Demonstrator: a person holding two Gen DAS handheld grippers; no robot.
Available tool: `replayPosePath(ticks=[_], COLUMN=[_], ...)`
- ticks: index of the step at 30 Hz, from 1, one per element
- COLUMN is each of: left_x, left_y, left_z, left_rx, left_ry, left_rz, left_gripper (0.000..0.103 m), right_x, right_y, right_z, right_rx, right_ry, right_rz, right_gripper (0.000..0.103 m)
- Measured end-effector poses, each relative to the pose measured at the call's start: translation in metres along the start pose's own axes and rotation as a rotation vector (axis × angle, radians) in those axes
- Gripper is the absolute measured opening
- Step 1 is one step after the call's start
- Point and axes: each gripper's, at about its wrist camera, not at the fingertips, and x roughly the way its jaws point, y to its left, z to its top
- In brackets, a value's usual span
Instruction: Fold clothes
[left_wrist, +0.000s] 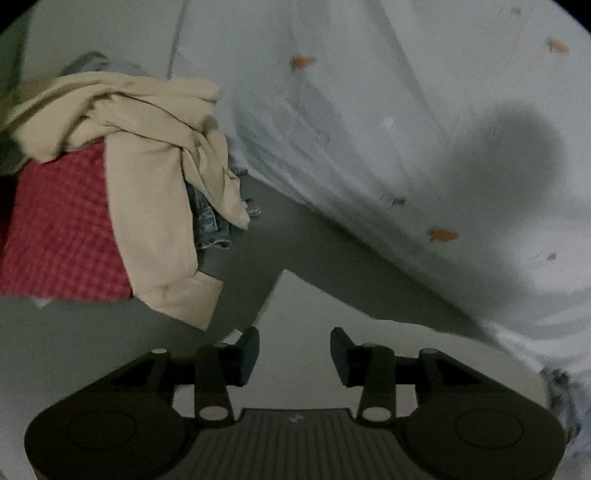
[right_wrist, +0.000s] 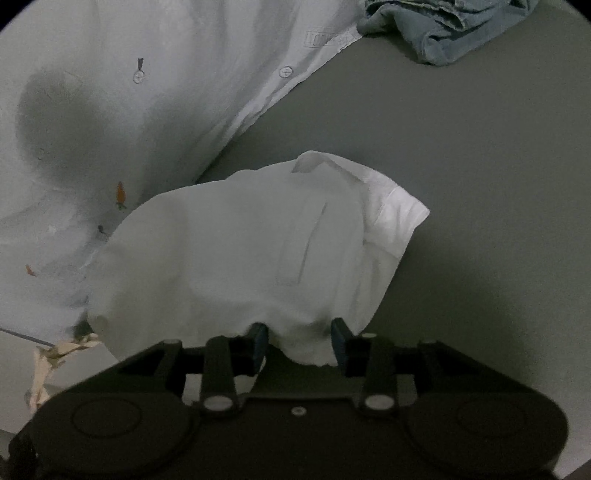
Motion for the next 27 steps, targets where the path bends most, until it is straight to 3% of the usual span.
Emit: replayPosePath(ticks=[2,5,10,12,14,17,22,27], left_x=[0.031,0.083,0.141,0.164,0.187,0.219,0.248,0.255], left_y=[0.003,0.009,0.010,0.010,0.011,0.004,-0.009,-0.010], left_z=[0.009,0.021,0.036,0.041,0.047,0.057,0.061,0.053], left_rx=[0.046,0.059,0.089,0.102,0.114,0.159,0.203,0.198], left_ry=[0.033,0.118,0.184,0.209,0.234,0.262,0.284,0.272], left_rz=[0.015,-0.008,-0.049,-0.066,-0.082,-0.091,-0.093,-0.078], left_gripper=[0.050,0.051,0.055,0.057,0.065,0.067,0.067,0.067], right_x=[0.001,0.006,0.008,0.008,0.008,0.018,0.021,0.011], right_y=[0.005,0.007,0.016,0.025,0.039,0.056,0.070,0.053], right_z=[0.000,0.001,0.008,0.014,0.021,0.030,0.035,0.039], right_rx=[-0.001,0.034,0.029,-0.045,-0.176,-0.337,-0.513,-0.506], right_ry=[0.001,0.025,0.095,0.132,0.150,0.175,0.234,0.261], right_rz=[-0.034,-0.082,-0.159,-0.198,-0.266,-0.344,-0.363,-0.305], right_gripper=[0.040,0.047,0.054,0.054,0.057,0.063,0.063,0.064])
